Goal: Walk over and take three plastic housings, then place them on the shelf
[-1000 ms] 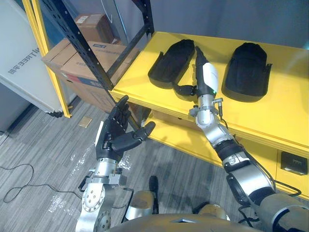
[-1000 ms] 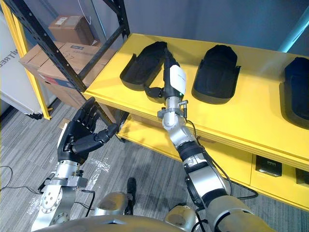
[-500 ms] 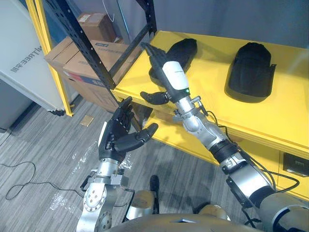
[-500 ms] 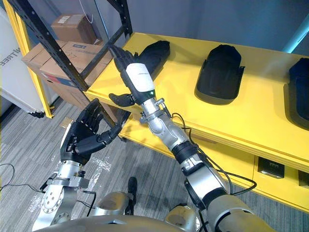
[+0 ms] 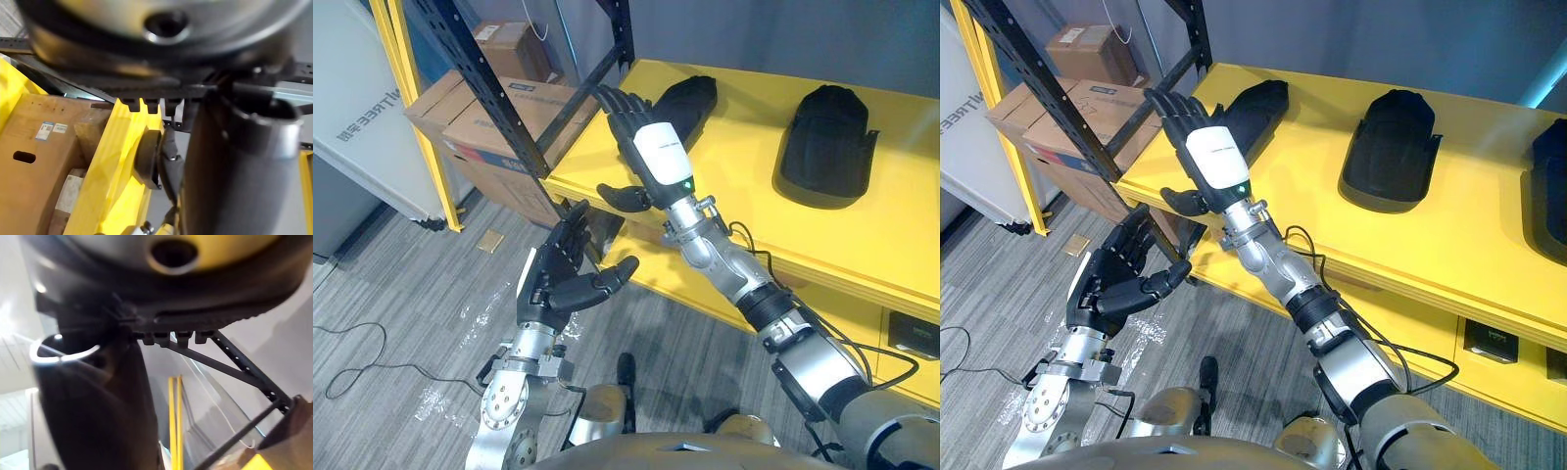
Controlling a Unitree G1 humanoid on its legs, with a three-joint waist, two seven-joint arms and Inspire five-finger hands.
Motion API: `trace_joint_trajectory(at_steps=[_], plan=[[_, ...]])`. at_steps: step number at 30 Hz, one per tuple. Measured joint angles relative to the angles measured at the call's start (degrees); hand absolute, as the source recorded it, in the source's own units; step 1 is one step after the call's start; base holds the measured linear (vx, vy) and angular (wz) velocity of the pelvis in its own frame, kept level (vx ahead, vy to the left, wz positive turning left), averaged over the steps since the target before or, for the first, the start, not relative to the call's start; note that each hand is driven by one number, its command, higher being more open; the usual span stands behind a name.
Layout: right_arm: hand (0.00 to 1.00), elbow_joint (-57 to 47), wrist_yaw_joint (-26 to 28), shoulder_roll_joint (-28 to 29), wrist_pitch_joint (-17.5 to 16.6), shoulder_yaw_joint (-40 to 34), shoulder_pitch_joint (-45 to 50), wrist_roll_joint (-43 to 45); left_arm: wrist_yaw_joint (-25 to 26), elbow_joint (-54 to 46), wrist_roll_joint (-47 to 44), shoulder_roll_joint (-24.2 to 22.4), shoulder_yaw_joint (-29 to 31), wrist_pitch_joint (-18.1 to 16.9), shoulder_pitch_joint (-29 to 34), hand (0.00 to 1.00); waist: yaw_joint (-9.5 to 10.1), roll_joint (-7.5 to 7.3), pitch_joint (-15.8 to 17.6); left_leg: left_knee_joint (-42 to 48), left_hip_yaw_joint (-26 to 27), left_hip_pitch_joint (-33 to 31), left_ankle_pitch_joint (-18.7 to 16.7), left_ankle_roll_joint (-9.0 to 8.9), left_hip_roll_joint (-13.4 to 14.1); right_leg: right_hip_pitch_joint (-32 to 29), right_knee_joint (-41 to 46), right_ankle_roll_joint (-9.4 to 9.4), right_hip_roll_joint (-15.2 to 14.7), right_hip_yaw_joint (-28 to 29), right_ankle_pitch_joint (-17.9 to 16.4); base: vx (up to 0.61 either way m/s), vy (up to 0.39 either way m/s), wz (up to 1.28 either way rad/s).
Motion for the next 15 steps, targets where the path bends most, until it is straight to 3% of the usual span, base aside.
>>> trace_joint_trajectory(at_steps=[5, 9, 15], plan=[[1.0, 4.87, 0.0, -0.83, 3.18, -0.91, -2.3, 0.03, 0.13, 0.05, -0.03, 0.01, -0.03, 0.05, -0.02, 1.0, -0.02, 0.36, 0.23, 0.08, -0.47, -0.18, 0.28, 0.13, -0.31, -0.02, 0.56, -0.34, -0.56, -0.34, -0.27, 0.0, 0.001, 0.04], [1.0, 5.81, -0.09, -2.95, 3.77, -0.98, -8.07, -0.02, 0.01, 0.06, -1.35, 0.0, -0.67, 0.04, -0.57, 1.0, -0.15, 1.91, 2.63, 0.22, -0.83, -1.54, 0.79, 0.84, -0.85, -1.44, 1.78, -0.2, -1.43, -0.49, -0.6, -0.04, 0.018, 0.06], [1.0, 7.18, -0.18, -3.88, 7.7, -1.25, -11.42, 0.1, 0.43, 0.07, -1.79, 0.01, -2.08, 0.02, -1.59, 1.0, 0.71, 1.8, 5.22, 0.25, -1.29, -3.1, 1.57, 0.62, -0.95, -2.95, 2.92, -0.82, -1.9, -0.73, -0.66, -0.01, -0.01, 0.06]])
